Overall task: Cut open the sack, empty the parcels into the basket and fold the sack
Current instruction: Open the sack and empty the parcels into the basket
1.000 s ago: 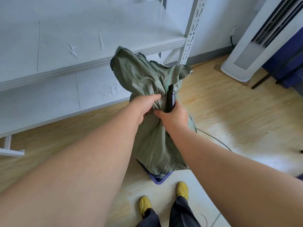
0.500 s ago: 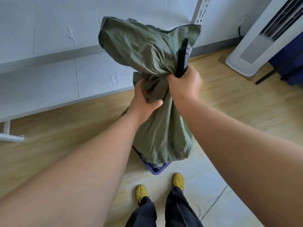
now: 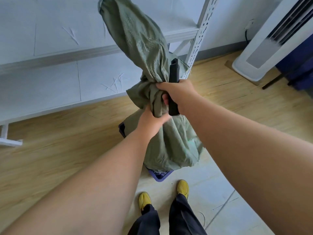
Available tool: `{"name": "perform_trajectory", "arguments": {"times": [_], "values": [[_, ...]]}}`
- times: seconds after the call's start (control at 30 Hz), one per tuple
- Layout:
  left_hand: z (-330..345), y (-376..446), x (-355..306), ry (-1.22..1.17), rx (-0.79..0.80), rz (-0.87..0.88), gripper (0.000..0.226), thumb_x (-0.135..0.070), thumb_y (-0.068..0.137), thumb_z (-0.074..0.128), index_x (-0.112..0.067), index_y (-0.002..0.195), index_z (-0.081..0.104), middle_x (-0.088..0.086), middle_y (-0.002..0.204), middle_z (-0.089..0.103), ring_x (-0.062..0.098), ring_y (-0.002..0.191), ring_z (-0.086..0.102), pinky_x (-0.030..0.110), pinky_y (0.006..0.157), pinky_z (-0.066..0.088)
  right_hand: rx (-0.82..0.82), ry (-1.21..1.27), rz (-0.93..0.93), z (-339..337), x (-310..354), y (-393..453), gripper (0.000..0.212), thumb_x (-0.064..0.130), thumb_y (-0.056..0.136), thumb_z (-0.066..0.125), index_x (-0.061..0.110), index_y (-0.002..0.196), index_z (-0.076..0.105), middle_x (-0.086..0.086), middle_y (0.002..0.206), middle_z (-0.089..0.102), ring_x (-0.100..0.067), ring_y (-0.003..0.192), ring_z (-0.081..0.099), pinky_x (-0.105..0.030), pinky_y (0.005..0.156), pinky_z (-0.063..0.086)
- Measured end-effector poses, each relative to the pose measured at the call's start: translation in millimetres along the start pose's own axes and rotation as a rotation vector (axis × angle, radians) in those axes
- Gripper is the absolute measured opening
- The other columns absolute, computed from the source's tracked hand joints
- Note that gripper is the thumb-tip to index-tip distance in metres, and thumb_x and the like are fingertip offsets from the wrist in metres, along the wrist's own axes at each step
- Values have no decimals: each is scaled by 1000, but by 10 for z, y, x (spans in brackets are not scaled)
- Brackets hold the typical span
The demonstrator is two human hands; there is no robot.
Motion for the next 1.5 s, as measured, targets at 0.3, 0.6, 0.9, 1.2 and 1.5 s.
{"name": "perform_trajectory", "arguments": {"times": [0.3, 0.6, 0.9, 1.2, 1.5], "values": [[-205, 217, 203, -280, -207, -345, 51, -36, 93, 57, -7, 134, 47, 10, 129, 55, 32, 112, 53, 33, 82, 40, 30, -439, -52, -303, -518, 40, 60, 32, 70, 86, 19, 119, 54, -2, 90, 68, -10, 57, 68, -29, 61, 61], [66, 362, 73, -243, 52, -300, 60, -44, 86, 65, -14, 136, 51, 2, 139, 52, 23, 127, 49, 29, 93, 35, -26, -514, -121, -62, -1003, 248, 52, 29, 73, 81, 21, 117, 54, 6, 101, 61, -18, 98, 62, -29, 76, 48], [128, 317, 320, 10, 203, -84, 71, -55, 76, 72, -26, 136, 48, -10, 124, 56, 13, 113, 53, 30, 93, 41, -151, -299, -84, -257, -716, 579, 10, 17, 75, 65, 20, 74, 56, -13, 75, 69, -31, 70, 68, -48, 72, 60], [-30, 435, 397, -131, -169, -286, 29, -38, 97, 46, -14, 106, 61, 14, 114, 65, 33, 104, 61, 38, 84, 47, 117, -567, -139, -93, -698, 414, 66, 35, 71, 84, 24, 126, 49, 6, 95, 64, -10, 66, 67, -24, 58, 56], [48, 512, 85, -221, 86, -162, 27, -36, 93, 60, -21, 116, 63, -10, 102, 59, 6, 92, 53, 22, 70, 38, -139, -227, 49, -284, -1002, 564, 15, 21, 83, 72, 16, 85, 58, -4, 58, 62, -16, 48, 59, -33, 58, 56]]}}
Point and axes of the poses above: each hand's wrist, its own y-axis towards the middle knuckle, its own z-axis out of the palm, x = y × z, the point moved 9 cm from there along y, towards the middle knuckle
